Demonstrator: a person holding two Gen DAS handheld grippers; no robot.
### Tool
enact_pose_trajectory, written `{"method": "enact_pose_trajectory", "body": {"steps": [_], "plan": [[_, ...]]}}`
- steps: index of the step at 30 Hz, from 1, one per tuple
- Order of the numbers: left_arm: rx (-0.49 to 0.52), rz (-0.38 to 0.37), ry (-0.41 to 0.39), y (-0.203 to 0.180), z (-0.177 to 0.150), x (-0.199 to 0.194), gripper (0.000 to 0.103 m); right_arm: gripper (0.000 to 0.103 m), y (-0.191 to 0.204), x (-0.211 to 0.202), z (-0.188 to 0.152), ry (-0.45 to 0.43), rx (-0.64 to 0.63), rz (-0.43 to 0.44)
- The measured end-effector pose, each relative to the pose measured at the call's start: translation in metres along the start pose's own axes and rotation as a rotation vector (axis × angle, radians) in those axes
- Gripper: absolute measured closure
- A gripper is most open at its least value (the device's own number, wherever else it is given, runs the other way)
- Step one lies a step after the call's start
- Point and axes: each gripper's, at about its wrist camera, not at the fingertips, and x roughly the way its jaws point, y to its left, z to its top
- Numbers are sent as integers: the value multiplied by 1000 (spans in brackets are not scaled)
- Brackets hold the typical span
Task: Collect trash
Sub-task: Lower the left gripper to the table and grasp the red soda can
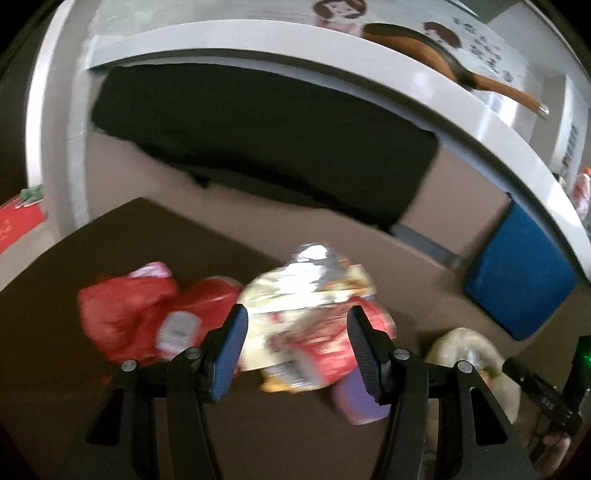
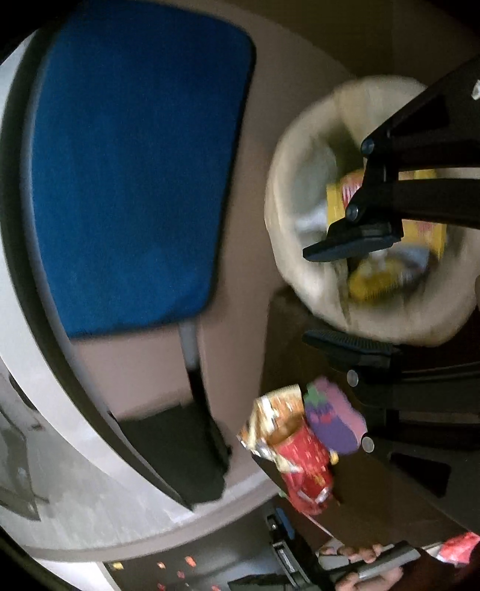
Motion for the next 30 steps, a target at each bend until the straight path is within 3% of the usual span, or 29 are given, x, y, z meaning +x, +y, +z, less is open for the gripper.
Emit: {"method": "enact_pose_trajectory", "body": {"steps": [4, 9, 14, 16, 18, 20, 22, 25, 30], "plan": [[-23, 43, 1, 32, -10, -9, 46, 67, 29, 17, -10, 45, -39, 37], [-130, 71, -15, 78, -19, -19, 46, 67, 57, 26, -22, 83, -94, 53], [-107, 33, 0, 99, -26, -24, 46, 67, 73, 35, -32, 115, -130, 71], [-126, 29, -14, 106, -27, -26, 46, 67, 78, 40, -35, 128, -131, 76], [-193, -26, -5, 114, -24, -24, 46, 67, 82, 43, -38, 136, -132, 79], [-225, -97, 21, 113, -19, -17, 46, 67, 84, 45, -40, 144, -131, 79], [-181, -144, 64, 103, -12, -4, 46, 67, 87, 49, -43, 157, -130, 80], [-89, -96, 104, 89, -2, 22, 46, 67, 90, 53, -45, 168, -125, 86], [-122, -90, 200, 92, 7, 66, 46, 67, 95, 46, -47, 150, -149, 94]]}}
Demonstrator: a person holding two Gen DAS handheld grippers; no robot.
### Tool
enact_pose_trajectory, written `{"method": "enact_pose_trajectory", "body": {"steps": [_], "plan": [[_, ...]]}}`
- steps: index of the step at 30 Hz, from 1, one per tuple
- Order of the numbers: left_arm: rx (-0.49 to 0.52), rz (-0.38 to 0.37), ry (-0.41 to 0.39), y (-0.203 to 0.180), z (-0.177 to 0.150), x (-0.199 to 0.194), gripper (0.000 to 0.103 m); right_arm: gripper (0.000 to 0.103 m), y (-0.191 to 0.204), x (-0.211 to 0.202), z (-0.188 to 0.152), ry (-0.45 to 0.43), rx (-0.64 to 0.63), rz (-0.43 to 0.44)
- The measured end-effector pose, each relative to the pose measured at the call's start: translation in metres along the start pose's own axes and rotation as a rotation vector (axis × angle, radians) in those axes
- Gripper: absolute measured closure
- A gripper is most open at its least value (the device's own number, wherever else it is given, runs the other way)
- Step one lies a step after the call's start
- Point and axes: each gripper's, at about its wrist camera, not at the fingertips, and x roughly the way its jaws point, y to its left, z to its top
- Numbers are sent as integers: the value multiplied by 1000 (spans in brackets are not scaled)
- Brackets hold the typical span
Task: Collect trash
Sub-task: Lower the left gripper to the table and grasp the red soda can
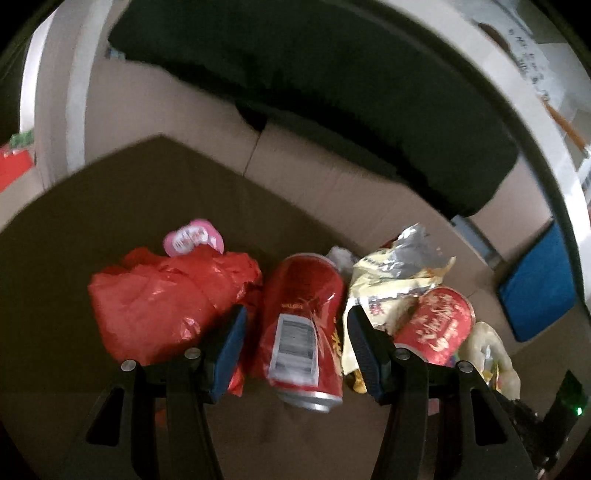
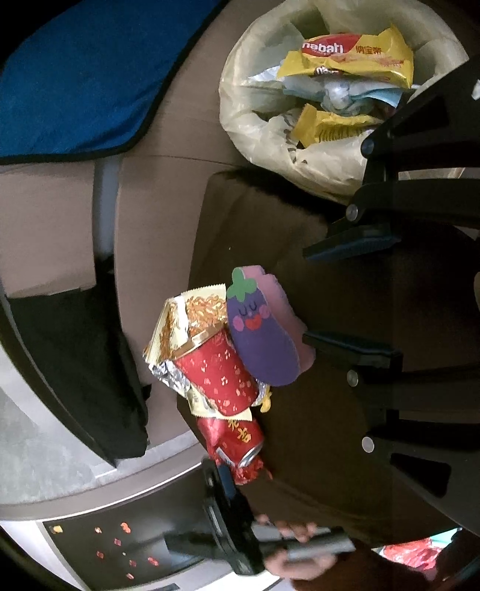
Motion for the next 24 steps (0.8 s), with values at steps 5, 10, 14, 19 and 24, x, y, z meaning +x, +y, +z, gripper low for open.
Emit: {"method": "enact_pose_trajectory", "body": {"steps": [5, 10, 14, 19, 24], "plan": [[56, 12, 35, -10, -2, 18, 46, 67, -5, -3, -3, 1, 15, -6], [35, 24, 68, -9, -17, 14, 55, 67, -4, -4, -6, 6, 16, 0], [72, 69, 34, -15, -40, -22, 59, 67, 4, -5, -5, 5, -12, 8], [54, 121, -12, -9, -70, -73, 68, 67, 17, 1, -1, 2, -11, 31], [95, 174, -71, -12, -88, -99, 69, 67, 40, 13, 4, -5, -13, 44]]}}
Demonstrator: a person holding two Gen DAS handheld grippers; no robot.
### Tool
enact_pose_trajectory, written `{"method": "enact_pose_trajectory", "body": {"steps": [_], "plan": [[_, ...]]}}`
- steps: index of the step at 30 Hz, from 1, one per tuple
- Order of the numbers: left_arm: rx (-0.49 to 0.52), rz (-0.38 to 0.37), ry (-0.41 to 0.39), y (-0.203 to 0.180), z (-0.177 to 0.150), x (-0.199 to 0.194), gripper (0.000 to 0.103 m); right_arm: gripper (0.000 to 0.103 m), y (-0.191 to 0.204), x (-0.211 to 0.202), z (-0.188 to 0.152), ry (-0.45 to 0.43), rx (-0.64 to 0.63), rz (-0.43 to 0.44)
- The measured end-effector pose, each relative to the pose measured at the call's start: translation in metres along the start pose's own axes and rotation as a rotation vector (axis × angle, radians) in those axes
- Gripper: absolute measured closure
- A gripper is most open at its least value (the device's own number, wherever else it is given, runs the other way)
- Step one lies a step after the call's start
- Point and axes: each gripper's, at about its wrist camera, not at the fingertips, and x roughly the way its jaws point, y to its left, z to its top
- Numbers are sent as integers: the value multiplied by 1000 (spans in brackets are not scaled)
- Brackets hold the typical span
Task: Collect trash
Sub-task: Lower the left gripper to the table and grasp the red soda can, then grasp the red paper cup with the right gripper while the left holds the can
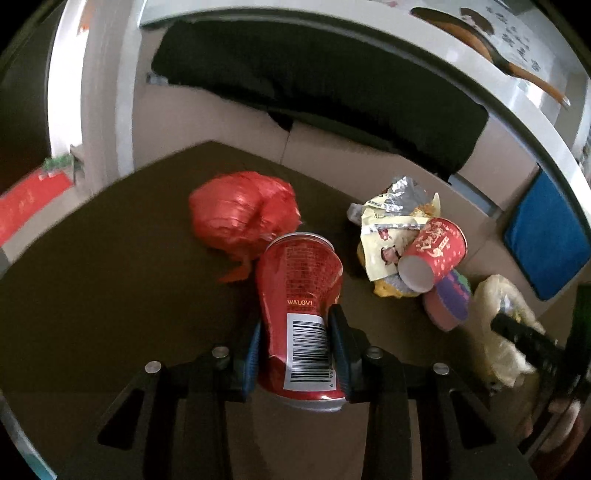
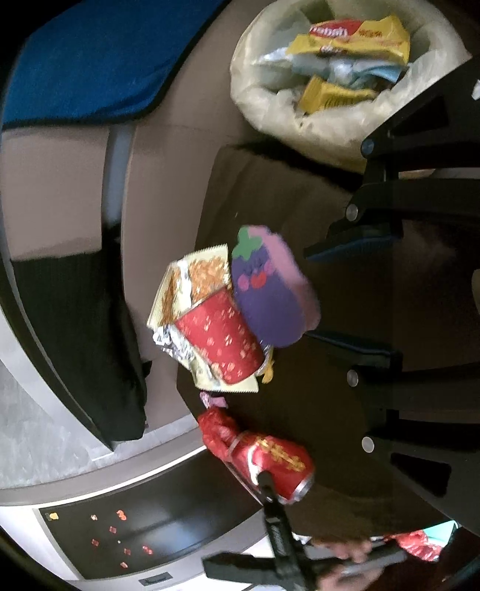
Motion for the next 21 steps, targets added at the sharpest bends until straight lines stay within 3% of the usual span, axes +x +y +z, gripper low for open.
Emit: {"method": "enact_pose_trajectory", "body": {"steps": [4, 9, 19, 21], "plan": [[3, -4, 5, 11, -1, -10, 69, 67, 12, 9, 2, 9, 14, 20], [37, 71, -65, 21, -2, -27, 69, 67, 11, 18, 7, 7, 64, -11], [17, -9, -5, 20, -11, -19, 68, 64, -15, 62, 14, 29, 282, -92], [24, -16, 2, 17, -12, -16, 68, 59, -21, 68, 11, 20, 326, -76]]}}
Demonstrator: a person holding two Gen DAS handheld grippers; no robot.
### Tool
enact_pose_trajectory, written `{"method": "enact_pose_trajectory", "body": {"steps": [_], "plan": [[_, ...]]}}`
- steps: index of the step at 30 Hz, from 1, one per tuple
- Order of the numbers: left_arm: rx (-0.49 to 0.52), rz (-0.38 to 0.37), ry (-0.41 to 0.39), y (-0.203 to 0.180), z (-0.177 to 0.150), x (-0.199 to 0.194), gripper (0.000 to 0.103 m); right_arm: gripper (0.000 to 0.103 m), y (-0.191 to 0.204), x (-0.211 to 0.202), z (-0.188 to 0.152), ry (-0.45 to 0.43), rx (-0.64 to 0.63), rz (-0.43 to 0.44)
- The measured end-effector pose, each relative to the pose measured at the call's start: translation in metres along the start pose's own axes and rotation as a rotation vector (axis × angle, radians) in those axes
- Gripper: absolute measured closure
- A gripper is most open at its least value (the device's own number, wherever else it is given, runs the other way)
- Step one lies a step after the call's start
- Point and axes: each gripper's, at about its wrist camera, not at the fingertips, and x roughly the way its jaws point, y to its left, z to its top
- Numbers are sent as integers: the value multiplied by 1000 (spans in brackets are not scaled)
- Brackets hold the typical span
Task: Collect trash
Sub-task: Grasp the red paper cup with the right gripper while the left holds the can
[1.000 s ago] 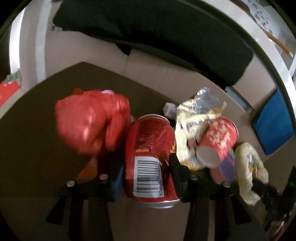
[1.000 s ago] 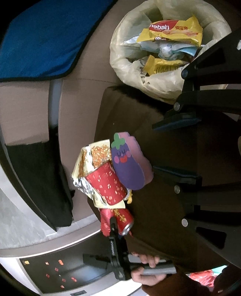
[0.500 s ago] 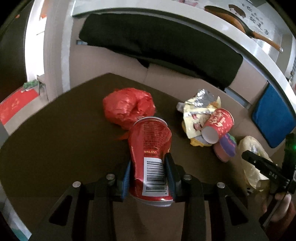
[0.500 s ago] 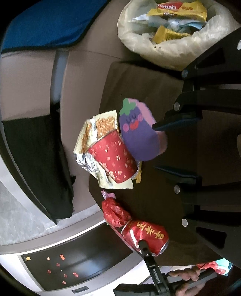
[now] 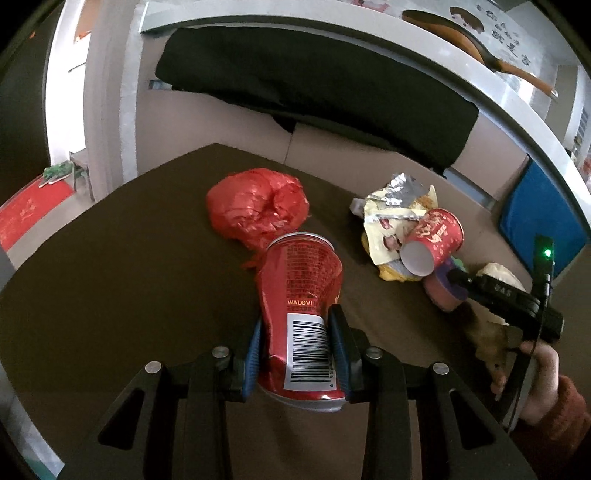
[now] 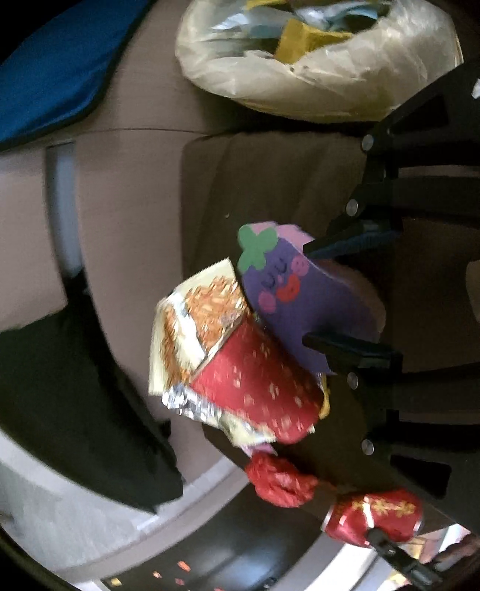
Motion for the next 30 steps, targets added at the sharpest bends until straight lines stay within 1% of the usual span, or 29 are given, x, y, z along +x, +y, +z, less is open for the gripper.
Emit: {"method": "enact_pose_trajectory", "body": {"steps": [1, 4, 7, 9, 10, 11, 12, 13, 15, 18, 20, 24, 26, 28, 30], "plan": [[1, -4, 4, -1, 0, 2, 68, 54, -2, 2, 0, -1, 18, 8], [3, -14, 18, -4, 0, 8, 68, 48, -9, 9, 0, 1, 67, 52], [3, -20, 19, -6, -1, 10, 68, 44, -7, 15, 2, 4, 46, 64], [3, -24, 21, -7, -1, 11, 68, 46, -3, 17, 6, 10, 14, 67], [2, -25, 21, -8, -1, 12, 68, 53, 2, 14, 8, 6, -18, 62], [2, -25, 20, -8, 0, 12, 68, 62, 7, 10, 10, -11, -53, 56], [2, -25, 21, -8, 0, 12, 68, 66, 14, 3, 12, -34, -96, 47], [2, -27, 22, -8, 0, 13, 68, 67, 20, -3, 13, -52, -134, 43], [-1, -30, 24, -8, 1, 14, 68, 67, 38, -14, 13, -80, -224, 51], [-6, -32, 26, -8, 1, 13, 68, 67, 60, -19, 12, -83, -319, 68], [-6, -34, 28, -7, 0, 13, 68, 67, 73, -20, 10, -94, -376, 63], [-20, -40, 29, -3, 0, 12, 68, 67, 81, -19, 11, -97, -417, 73], [-28, -44, 29, -2, 0, 13, 68, 65, 78, -19, 10, -99, -443, 70], [-29, -45, 28, -2, 0, 13, 68, 64, 81, -16, 11, -96, -476, 40], [-29, -47, 27, -1, -1, 14, 68, 64, 77, -12, 12, -97, -490, -12]]}}
